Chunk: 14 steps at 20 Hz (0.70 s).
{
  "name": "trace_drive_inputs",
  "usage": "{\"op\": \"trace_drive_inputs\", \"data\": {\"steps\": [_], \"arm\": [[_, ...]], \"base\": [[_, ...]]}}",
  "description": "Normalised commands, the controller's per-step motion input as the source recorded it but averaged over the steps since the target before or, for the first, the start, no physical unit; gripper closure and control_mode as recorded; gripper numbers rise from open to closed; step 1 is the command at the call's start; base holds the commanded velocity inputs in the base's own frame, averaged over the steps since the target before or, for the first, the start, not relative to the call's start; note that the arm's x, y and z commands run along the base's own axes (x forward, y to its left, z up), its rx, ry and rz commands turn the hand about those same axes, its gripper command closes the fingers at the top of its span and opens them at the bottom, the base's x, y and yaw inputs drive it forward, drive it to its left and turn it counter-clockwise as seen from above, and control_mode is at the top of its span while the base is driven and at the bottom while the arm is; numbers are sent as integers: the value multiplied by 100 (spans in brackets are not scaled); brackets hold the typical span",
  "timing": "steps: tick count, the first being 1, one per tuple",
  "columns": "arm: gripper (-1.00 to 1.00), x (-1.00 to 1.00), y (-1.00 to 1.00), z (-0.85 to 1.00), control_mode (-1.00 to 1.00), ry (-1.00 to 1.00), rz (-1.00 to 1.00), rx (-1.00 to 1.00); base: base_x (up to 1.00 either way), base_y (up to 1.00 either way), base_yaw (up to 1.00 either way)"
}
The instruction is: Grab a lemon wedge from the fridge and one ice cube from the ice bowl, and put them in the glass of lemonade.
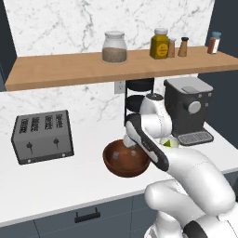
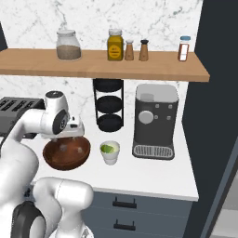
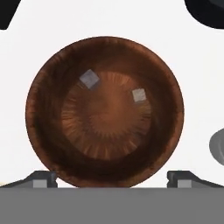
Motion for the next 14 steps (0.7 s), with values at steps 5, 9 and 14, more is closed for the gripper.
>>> {"op": "trace_drive_inputs", "data": {"steps": [5,9,14], "arm": [[-100,23,11,-49,-100,9,4,0],[-100,37,0,-73,-100,0,0,0],[-100,34,3,-46,-100,-1,-3,0]], "base": [[0,0,0],[0,0,0],[0,0,0]]}}
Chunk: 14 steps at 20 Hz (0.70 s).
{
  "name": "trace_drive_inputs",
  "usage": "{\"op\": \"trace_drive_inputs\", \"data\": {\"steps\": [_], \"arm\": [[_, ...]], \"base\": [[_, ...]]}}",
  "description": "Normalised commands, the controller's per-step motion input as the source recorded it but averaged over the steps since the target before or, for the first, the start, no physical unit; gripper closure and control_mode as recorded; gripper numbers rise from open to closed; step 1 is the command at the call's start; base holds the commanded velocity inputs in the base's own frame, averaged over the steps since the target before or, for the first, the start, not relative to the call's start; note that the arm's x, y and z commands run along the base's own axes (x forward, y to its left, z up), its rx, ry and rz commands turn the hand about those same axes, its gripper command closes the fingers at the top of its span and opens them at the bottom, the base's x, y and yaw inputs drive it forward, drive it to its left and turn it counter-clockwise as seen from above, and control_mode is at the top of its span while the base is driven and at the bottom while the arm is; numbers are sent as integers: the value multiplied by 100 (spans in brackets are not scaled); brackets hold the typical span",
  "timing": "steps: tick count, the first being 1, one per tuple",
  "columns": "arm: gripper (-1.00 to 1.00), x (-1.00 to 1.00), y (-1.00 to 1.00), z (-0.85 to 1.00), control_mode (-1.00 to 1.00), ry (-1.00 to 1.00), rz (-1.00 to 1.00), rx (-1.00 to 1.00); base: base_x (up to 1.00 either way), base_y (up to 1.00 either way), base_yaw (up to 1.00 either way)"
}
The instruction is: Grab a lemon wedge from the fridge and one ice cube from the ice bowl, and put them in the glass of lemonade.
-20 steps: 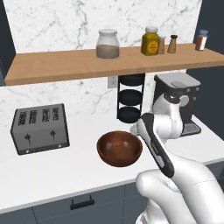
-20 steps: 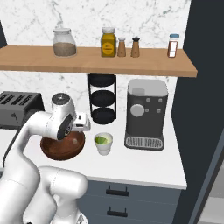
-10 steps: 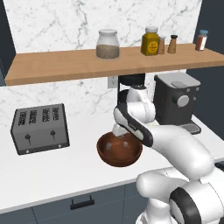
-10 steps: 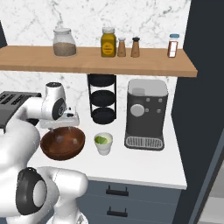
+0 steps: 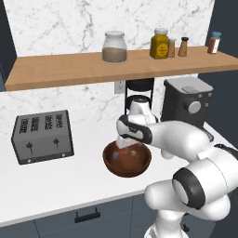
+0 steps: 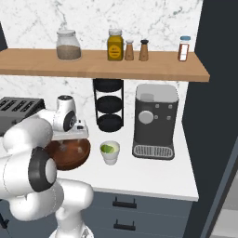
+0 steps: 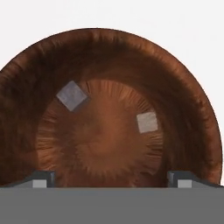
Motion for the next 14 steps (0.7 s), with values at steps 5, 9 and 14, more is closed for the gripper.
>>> {"op": "trace_drive_inputs", "data": {"steps": [5,9,14], "arm": [[-100,8,12,-15,-100,-4,-20,13],[-100,0,30,-9,-100,-2,-26,4],[-100,2,40,-2,-100,3,-15,-7]], "base": [[0,0,0],[0,0,0],[0,0,0]]}}
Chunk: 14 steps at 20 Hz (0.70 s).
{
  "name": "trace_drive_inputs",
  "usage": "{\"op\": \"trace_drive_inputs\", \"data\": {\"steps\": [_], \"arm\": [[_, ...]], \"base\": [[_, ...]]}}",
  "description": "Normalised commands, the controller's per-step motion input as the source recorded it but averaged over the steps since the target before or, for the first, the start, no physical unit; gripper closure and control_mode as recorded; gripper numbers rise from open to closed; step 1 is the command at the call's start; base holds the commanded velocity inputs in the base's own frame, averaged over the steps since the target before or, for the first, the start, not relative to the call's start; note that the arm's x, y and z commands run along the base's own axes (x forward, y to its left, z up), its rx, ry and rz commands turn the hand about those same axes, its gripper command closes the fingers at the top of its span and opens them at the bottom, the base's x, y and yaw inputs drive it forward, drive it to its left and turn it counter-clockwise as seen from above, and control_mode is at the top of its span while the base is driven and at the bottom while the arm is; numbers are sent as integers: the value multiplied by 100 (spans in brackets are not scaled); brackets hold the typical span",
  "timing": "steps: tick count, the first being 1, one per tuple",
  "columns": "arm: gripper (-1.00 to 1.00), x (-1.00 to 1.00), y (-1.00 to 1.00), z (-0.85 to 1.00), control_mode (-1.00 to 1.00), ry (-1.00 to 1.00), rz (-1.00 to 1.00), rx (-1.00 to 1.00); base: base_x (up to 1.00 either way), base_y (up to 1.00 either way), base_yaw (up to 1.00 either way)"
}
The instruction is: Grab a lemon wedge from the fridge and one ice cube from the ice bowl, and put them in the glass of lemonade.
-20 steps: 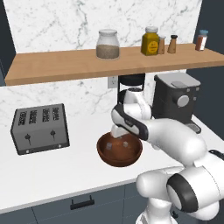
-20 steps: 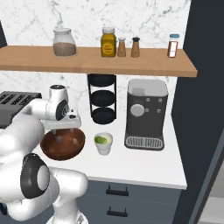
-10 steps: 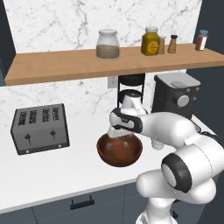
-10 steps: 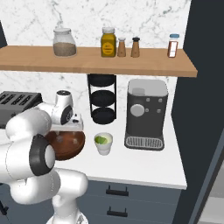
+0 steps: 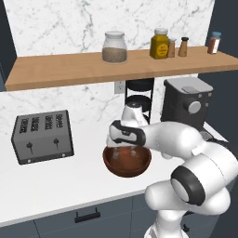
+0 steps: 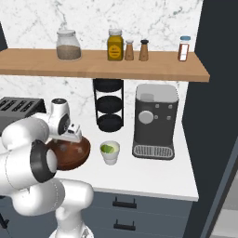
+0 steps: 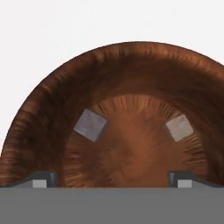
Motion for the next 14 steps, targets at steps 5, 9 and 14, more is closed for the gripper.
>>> {"op": "trace_drive_inputs", "data": {"steps": [5,9,14], "arm": [[-100,1,13,-28,-100,0,-8,-2],[-100,3,0,-42,-100,-1,-8,0],[-100,4,0,-16,-100,0,-9,0]], "base": [[0,0,0],[0,0,0],[0,0,0]]}}
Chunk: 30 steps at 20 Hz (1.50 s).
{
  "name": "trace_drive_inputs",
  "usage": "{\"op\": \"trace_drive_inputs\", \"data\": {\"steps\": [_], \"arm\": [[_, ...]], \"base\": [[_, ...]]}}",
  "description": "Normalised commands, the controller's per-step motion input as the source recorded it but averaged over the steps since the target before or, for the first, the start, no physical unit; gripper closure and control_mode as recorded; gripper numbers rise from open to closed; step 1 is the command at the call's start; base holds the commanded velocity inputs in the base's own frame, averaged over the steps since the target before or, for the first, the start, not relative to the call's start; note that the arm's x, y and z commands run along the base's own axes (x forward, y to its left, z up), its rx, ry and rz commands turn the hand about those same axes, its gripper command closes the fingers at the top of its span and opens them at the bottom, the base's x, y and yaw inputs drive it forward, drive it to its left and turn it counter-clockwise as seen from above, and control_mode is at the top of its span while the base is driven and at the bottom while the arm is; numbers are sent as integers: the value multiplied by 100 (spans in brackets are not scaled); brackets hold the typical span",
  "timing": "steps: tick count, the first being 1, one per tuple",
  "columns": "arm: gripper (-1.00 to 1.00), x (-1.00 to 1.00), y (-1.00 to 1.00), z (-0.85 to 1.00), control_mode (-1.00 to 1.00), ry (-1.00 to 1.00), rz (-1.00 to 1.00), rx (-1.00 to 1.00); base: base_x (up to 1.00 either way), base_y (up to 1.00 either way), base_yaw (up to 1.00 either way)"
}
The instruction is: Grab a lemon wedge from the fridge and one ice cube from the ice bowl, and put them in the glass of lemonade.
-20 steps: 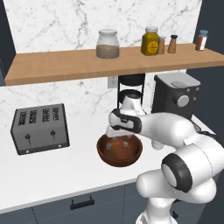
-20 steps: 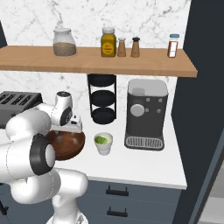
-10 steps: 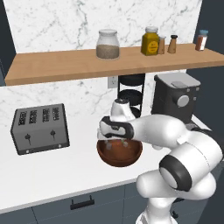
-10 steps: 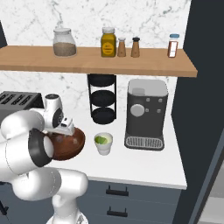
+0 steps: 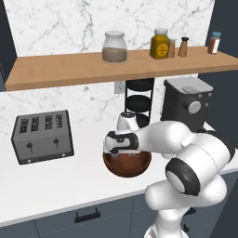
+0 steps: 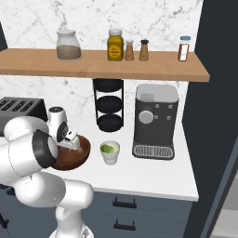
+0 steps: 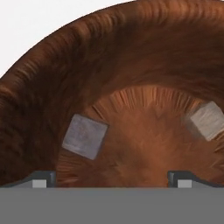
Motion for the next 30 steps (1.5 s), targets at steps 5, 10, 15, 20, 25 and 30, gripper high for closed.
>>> {"op": "trace_drive_inputs", "data": {"steps": [5,10,15,20,25,30], "arm": [[-100,15,0,0,-100,0,-6,0],[-100,9,0,0,-100,0,-2,0],[-100,6,0,0,-100,0,-2,0],[-100,2,0,0,-100,0,-3,0],[-100,3,0,-11,-100,0,-2,0],[-100,0,0,-15,-100,0,-2,0]], "base": [[0,0,0],[0,0,0],[0,0,0],[0,0,0],[0,0,0],[0,0,0]]}}
